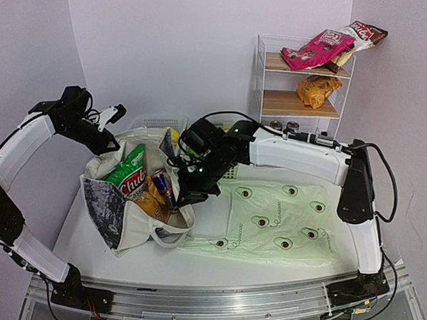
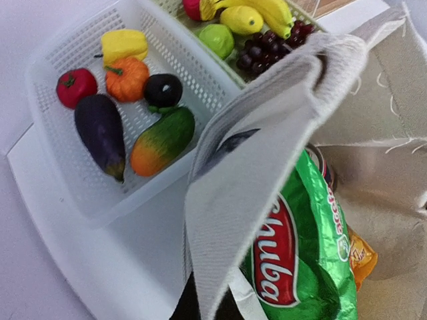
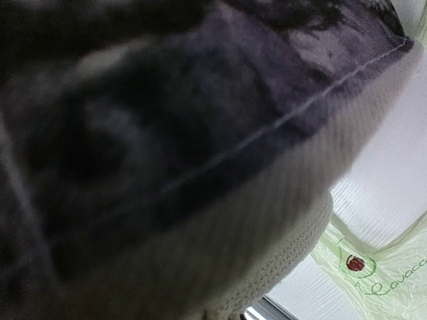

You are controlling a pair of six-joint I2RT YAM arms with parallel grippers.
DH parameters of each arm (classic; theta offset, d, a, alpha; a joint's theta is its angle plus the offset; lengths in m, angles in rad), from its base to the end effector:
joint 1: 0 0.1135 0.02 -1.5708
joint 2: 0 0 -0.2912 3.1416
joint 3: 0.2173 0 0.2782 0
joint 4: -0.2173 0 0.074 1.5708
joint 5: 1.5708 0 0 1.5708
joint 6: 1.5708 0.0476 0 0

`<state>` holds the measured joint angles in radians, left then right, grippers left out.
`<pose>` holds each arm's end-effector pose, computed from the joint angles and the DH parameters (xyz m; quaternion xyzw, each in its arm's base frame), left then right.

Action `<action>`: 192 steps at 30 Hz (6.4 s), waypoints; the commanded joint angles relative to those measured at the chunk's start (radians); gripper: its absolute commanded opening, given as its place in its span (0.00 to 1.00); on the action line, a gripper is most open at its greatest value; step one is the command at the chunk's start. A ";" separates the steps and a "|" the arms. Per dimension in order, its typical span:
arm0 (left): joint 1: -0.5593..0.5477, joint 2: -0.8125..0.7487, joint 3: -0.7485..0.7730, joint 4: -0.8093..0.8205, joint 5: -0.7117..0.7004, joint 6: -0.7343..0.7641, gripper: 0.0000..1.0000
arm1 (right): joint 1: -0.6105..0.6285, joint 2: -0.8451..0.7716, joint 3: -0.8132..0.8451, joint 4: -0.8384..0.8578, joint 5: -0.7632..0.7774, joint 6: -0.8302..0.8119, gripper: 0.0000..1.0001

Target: Place the mixed food into the grocery bags and tie them

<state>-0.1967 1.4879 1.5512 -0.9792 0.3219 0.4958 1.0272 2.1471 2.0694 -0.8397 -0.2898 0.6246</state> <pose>0.3264 -0.0804 0.3862 0.3657 0.8617 -0.1027 0.3365 0.2609 0.4580 0.3014 -0.2328 0.9090 0.3262 0.1147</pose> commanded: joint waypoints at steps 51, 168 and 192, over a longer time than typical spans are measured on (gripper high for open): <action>-0.238 -0.261 -0.177 -0.068 -0.235 0.117 0.72 | 0.059 0.367 0.578 0.703 0.298 0.295 0.00; 0.187 -0.096 0.344 0.200 -0.481 0.299 0.78 | -0.116 -0.460 -0.539 0.600 0.382 -0.084 0.75; -0.285 0.455 0.345 0.113 -0.472 -0.205 0.84 | -0.167 -0.517 -0.702 0.333 0.476 -0.071 0.74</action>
<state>-0.5849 1.8909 1.8252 -0.8923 -0.0508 0.3943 0.8740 1.6735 1.3846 -0.4961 0.1802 0.5498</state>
